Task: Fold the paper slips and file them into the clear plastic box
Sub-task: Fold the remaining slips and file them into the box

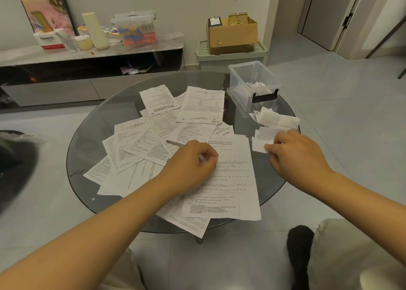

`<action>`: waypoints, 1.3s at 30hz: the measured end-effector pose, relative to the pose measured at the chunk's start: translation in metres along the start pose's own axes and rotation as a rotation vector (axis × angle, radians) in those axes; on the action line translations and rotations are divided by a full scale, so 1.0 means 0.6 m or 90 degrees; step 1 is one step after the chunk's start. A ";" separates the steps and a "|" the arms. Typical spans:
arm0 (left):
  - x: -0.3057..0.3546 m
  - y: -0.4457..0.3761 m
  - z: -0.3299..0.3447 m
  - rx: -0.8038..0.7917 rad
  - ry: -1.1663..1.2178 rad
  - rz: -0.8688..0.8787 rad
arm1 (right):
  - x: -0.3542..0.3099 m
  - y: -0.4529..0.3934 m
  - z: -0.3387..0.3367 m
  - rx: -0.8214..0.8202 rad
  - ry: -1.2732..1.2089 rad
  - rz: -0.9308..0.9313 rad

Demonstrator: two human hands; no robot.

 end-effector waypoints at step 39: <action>-0.012 0.102 0.017 -0.303 -0.183 0.177 | -0.129 0.052 -0.017 -0.255 -0.287 -0.077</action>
Point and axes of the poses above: each hand's wrist, its own y-axis away from the middle knuckle, its own z-axis out of the palm, x = y × z, the point moved 10 cm from there along -y, towards the middle knuckle, and after that the axes turned 15 degrees about x, right-handed, at the moved point
